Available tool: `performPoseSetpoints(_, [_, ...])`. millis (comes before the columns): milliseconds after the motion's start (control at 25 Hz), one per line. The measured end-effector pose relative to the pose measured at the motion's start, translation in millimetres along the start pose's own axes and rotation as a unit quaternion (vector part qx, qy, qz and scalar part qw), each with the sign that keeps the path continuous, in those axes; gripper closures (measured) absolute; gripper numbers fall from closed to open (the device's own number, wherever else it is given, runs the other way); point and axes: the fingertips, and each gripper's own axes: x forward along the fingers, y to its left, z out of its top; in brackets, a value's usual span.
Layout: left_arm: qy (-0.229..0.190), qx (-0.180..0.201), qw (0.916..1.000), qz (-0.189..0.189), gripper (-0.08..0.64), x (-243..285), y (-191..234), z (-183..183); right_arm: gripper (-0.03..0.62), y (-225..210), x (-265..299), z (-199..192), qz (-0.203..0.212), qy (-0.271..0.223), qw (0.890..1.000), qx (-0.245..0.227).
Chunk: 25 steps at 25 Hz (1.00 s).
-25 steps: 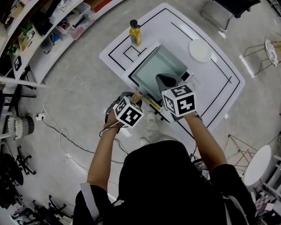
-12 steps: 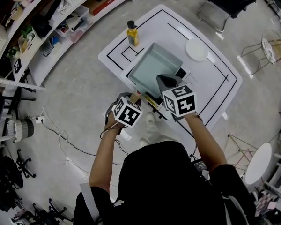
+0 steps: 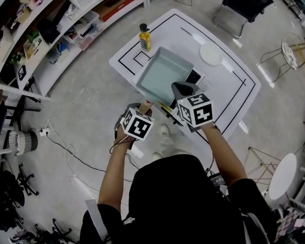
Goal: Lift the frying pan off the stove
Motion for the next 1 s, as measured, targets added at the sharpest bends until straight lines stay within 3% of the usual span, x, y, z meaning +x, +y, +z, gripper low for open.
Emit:
performPoseSetpoints(400, [-0.022, -0.041, 0.9988, 0.013, 0.427, -35, -14, -28, 0.591, 32, -36, -8, -0.008, -0.016, 1.0, -0.011])
performPoseSetpoints(1000, [-0.058, -0.061, 0.995, 0.053, 0.426, -100, -36, -71, 0.591, 89, -90, -25, -0.009, -0.04, 0.999, -0.037])
